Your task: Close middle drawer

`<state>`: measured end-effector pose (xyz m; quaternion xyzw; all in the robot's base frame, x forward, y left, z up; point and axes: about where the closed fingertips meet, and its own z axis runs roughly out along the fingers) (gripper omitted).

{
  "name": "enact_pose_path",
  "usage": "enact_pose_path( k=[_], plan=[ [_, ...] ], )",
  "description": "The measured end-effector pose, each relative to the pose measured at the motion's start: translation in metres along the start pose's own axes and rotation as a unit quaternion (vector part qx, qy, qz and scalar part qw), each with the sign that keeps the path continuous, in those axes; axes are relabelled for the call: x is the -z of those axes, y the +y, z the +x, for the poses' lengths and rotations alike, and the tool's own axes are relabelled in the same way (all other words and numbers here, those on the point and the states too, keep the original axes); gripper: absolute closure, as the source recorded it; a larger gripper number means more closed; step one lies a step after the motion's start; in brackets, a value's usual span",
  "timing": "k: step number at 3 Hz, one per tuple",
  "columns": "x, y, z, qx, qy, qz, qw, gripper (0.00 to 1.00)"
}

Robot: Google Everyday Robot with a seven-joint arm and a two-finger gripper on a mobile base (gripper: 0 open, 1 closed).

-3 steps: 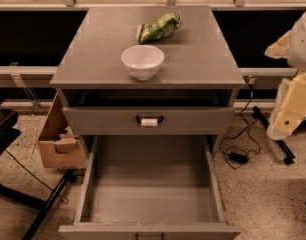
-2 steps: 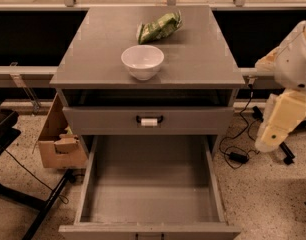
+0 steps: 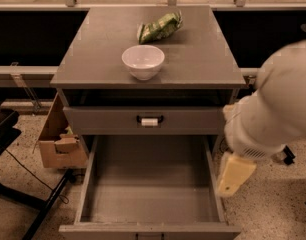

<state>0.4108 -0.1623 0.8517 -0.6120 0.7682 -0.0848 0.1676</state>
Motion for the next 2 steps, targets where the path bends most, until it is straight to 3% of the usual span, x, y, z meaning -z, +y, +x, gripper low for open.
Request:
enact_pose_path(
  k=[1, 2],
  plan=[
    [-0.095, 0.054, 0.0, -0.002, 0.027, -0.019, 0.9995, 0.0],
    [-0.155, 0.099, 0.014, -0.009, 0.056, -0.055, 0.9969, 0.0]
  ],
)
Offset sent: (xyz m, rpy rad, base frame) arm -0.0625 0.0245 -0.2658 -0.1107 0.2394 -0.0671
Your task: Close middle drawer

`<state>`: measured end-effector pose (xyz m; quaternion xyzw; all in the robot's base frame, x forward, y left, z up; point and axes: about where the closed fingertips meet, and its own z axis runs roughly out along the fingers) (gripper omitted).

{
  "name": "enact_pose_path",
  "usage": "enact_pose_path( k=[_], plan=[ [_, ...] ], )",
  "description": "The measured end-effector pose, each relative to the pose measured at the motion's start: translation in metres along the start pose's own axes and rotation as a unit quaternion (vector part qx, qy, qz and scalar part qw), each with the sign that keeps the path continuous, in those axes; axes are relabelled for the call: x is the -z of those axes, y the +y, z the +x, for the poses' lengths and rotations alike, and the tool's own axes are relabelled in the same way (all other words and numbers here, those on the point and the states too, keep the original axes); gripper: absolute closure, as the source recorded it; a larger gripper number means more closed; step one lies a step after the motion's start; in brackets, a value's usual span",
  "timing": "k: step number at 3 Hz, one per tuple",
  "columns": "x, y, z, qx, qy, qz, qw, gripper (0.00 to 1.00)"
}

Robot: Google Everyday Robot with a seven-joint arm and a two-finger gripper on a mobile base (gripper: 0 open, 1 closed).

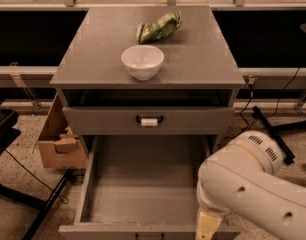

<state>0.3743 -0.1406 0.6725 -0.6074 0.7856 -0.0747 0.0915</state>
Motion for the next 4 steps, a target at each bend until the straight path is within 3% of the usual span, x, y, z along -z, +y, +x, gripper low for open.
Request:
enact_pose_path(
  k=[2, 3, 4],
  plan=[
    [-0.004, 0.005, 0.006, -0.013, 0.007, -0.003, 0.9999, 0.0],
    [-0.038, 0.027, 0.005, -0.025, 0.005, -0.032, 0.9991, 0.0],
    [-0.095, 0.064, 0.003, -0.03, 0.007, -0.083, 0.9961, 0.0]
  ],
)
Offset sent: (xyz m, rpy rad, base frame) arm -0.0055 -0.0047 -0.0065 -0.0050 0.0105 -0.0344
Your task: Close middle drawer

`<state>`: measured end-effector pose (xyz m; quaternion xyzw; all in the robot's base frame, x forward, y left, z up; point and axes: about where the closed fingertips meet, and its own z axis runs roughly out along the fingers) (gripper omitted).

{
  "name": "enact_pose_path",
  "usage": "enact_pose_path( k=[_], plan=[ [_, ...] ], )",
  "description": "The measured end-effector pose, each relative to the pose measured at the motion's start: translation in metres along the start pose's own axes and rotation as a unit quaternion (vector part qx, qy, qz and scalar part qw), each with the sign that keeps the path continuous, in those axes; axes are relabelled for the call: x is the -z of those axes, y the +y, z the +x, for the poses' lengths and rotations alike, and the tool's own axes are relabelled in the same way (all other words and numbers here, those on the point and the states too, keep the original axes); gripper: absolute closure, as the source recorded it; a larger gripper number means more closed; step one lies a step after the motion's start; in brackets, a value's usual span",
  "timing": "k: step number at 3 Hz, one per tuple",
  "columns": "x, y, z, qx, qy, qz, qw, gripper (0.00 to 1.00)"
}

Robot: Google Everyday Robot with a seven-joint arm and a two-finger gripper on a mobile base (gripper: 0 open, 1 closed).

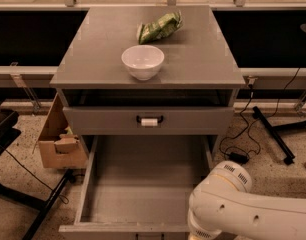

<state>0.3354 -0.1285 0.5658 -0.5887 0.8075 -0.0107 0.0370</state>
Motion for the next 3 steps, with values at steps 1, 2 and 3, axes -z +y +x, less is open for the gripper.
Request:
enact_pose_path(
  k=[1, 2, 3],
  plan=[
    [-0.066, 0.033, 0.006, 0.008, 0.015, -0.05, 0.9986, 0.19],
    [-0.113, 0.059, 0.019, -0.001, 0.028, -0.086, 0.9959, 0.41],
    [-0.126, 0.074, 0.04, -0.023, 0.048, -0.094, 0.9941, 0.66]
  ],
)
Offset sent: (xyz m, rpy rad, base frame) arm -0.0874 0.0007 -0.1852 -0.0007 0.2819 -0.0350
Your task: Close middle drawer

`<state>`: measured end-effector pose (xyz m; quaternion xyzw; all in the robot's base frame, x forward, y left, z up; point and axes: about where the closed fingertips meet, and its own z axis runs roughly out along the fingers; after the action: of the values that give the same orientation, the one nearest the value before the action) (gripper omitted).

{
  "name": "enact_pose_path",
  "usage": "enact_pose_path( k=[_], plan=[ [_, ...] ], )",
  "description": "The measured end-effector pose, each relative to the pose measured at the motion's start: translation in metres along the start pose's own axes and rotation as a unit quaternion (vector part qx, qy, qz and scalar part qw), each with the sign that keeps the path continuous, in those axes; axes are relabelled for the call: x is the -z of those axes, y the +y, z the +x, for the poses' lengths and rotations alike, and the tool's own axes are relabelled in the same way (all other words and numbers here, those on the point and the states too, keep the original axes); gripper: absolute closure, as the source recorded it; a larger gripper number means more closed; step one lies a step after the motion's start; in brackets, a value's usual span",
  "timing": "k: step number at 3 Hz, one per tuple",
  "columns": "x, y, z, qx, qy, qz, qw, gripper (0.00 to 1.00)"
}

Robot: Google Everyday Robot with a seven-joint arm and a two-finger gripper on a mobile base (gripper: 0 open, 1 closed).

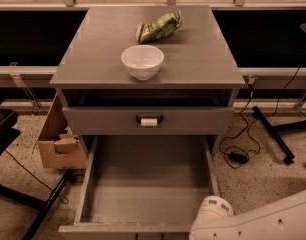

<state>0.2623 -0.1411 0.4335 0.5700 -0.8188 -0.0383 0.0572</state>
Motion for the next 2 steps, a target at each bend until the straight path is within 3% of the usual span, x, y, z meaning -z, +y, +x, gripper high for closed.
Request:
enact_pose_path(
  k=[1, 2],
  plan=[
    [-0.002, 0.001, 0.005, -0.016, -0.004, 0.016, 0.9997, 0.88],
    [-0.013, -0.001, -0.008, -0.026, -0.028, 0.035, 0.9987, 1.0]
  ],
)
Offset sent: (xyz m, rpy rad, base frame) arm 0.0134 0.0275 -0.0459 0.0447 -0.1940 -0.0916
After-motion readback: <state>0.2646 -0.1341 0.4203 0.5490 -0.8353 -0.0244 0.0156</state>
